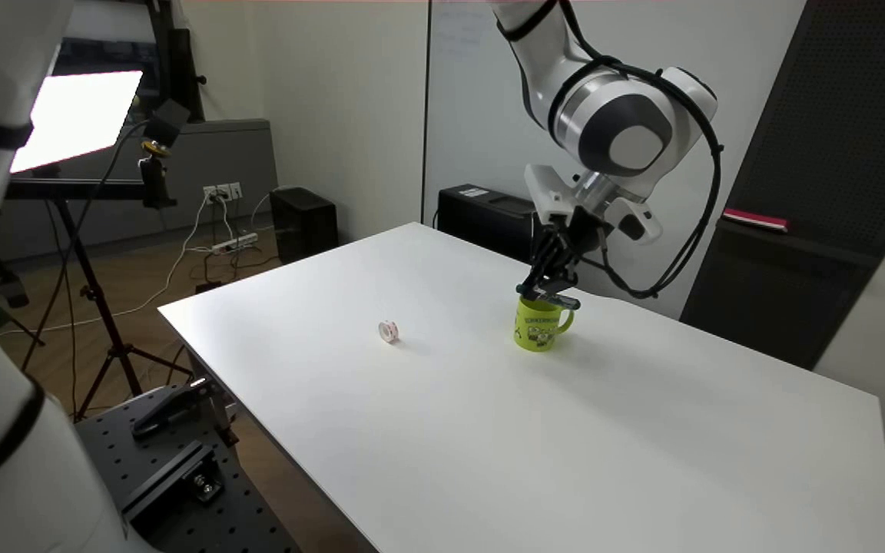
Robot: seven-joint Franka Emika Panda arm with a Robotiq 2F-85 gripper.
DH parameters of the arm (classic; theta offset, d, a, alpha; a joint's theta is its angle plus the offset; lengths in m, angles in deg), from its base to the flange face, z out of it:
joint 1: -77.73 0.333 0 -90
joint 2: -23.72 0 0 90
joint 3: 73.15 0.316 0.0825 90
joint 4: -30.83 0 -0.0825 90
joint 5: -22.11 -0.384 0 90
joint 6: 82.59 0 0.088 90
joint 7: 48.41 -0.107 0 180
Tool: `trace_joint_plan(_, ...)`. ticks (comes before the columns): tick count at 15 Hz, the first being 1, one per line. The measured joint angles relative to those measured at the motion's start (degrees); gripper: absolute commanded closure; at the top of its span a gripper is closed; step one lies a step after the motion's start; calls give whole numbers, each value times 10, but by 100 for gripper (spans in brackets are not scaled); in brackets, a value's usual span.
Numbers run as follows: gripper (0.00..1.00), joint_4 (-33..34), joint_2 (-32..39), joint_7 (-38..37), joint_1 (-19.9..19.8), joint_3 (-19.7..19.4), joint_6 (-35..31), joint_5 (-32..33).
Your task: Pick up the marker and put it in the cup
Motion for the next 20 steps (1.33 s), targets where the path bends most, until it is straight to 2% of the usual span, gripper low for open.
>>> trace_joint_plan(8, 97, 65, 43, 1, -4, 1, 41, 0)
trace_joint_plan(20, 97, 101, 62, 25, -11, 1, 83, 1)
